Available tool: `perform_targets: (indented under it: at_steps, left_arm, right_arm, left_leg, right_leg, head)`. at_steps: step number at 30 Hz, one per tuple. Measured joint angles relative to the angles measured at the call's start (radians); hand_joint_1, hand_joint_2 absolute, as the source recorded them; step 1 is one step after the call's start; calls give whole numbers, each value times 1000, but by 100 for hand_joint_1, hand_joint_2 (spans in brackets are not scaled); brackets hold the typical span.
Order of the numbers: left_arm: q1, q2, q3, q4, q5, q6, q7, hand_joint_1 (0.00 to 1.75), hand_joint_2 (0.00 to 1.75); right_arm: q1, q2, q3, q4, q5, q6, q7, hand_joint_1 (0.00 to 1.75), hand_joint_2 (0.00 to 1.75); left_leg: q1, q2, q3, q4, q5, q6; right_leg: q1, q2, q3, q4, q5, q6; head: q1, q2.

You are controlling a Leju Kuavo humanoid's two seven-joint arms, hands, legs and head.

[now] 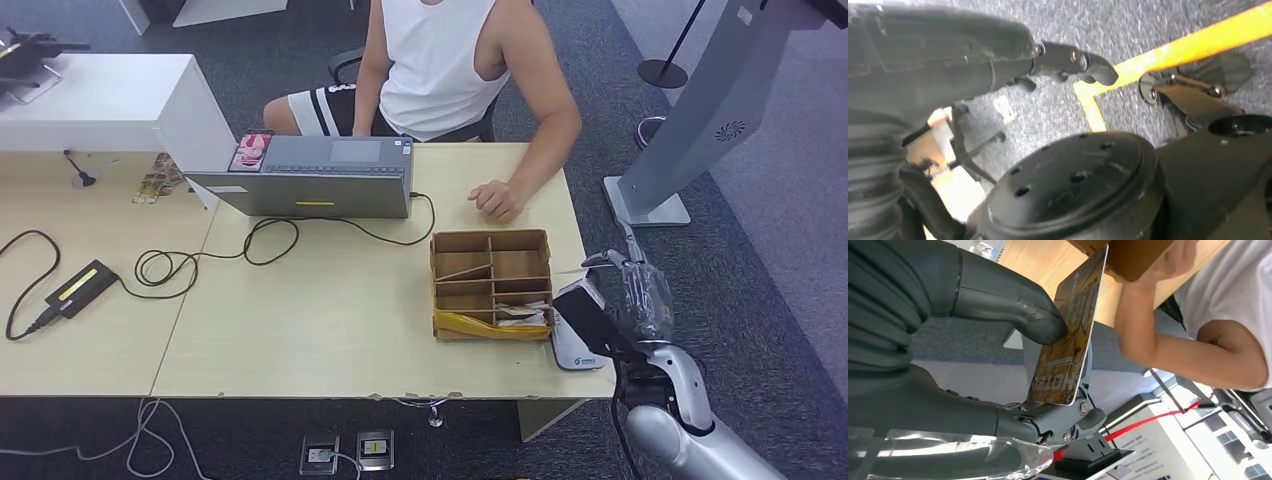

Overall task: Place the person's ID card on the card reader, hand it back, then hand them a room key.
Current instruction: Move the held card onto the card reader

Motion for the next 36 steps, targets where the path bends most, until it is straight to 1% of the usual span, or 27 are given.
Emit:
perform_targets:
  at_steps: [7,12,21,29,36]
  left_arm:
    - [0,-10,-14,0,35,82,-9,0,175]
    - [0,-11,-32,0,52,92,-9,0,175]
    - [0,-8,-60,0,57,92,-9,0,175]
    - [-2,-4,-85,0,70,92,-11,0,175]
    - [-2,-1,-105,0,87,92,-11,0,175]
  right_arm:
    - [31,10,-7,19,61,96,44,175,175]
    - [63,20,-23,38,84,138,57,175,175]
    - [107,37,-54,73,84,152,58,175,175]
    - [146,50,-109,96,68,144,56,175,175]
    - [160,60,-143,114,49,144,46,175,175]
  left_leg:
    - [0,0,0,0,0,0]
    - [0,1,0,0,0,0]
    - [0,1,0,0,0,0]
    - [0,2,0,0,0,0]
    - [0,3,1,0,0,0]
  right_leg:
    - [0,0,0,0,0,0]
    - [0,0,0,0,0,0]
    - [0,1,0,0,0,0]
    - [0,1,0,0,0,0]
    - [0,1,0,0,0,0]
  head:
    - [0,0]
    - [0,0]
    - [0,0]
    - [0,0]
    - [0,0]
